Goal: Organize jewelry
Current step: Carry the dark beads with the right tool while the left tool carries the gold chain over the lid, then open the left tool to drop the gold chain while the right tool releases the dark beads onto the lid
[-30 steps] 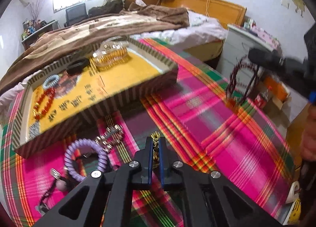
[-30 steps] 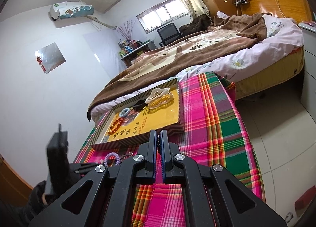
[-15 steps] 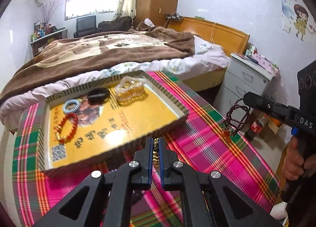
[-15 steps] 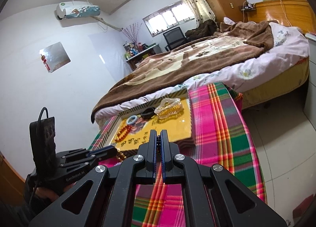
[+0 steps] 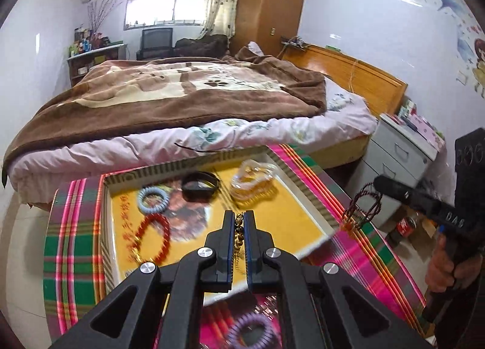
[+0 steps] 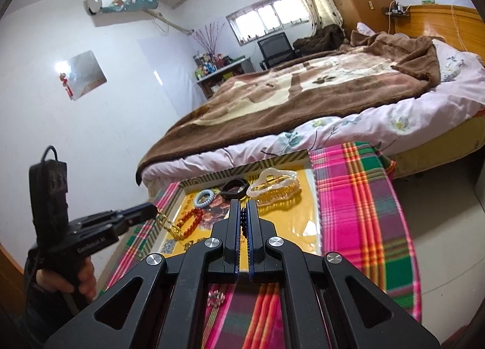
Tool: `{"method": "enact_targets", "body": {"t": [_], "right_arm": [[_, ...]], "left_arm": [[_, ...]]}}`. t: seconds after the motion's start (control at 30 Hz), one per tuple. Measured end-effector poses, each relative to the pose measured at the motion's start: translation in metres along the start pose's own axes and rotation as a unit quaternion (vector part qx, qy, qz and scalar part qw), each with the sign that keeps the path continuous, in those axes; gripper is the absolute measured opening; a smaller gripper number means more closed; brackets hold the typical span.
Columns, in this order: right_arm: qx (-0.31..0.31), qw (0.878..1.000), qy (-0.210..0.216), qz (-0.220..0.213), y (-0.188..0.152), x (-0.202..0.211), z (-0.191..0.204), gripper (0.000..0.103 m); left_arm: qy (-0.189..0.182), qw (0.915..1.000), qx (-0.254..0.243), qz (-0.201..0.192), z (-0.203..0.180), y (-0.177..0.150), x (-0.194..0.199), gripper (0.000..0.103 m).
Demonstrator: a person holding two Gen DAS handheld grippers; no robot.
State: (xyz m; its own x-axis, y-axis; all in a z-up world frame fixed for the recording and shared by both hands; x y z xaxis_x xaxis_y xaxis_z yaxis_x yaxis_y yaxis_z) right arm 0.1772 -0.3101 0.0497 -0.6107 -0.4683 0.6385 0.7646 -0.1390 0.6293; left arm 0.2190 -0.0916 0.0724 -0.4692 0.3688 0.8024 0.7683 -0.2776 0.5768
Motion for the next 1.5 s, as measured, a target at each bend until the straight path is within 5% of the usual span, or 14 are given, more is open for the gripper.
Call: {"method": "enact_targets", "body": {"t": [0.6,1.13,1.23,1.37,1.5], "right_arm": [[-0.01,0.997,-0.009,0.081,0.025,-0.11,-0.02,0.003],[0.017,0.987,-0.122,0.105,0.021,-0.128,-0.046,0.003],[0.024,0.985,-0.136,0.105,0.021,-0.129,-0.047,0.003],[0.033,0.981,-0.157,0.104,0.021,-0.128,-0.048,0.004],[0.037,0.981,-0.161,0.105,0.02,-0.129,-0.048,0.007]], "left_arm": [[0.001,0.9976,0.02,0.066,0.044,0.026,-0.106,0.005],[0.038,0.9936,0.02,0.104,0.055,0.016,-0.144,0.007],[0.045,0.9929,0.019,0.108,0.054,0.015,-0.146,0.013],[0.05,0.9925,0.02,0.11,0.053,0.013,-0.145,0.034],[0.049,0.9928,0.021,0.108,0.051,0.012,-0.145,0.037]]}}
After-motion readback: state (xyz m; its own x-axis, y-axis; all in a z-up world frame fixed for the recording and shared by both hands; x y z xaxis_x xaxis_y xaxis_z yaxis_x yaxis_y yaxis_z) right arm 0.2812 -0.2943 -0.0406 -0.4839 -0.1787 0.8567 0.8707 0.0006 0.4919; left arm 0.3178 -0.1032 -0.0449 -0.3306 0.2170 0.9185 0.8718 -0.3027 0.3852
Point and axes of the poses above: each gripper's, at about its wrist camera, not at the fingertips, and x roughly against the way its jaws point, z to its left, y to its top, the point moved 5 cm from there along -x, roughly the way its jaws point, and after that the axes turned 13 degrees about z, right-handed, at the moved point
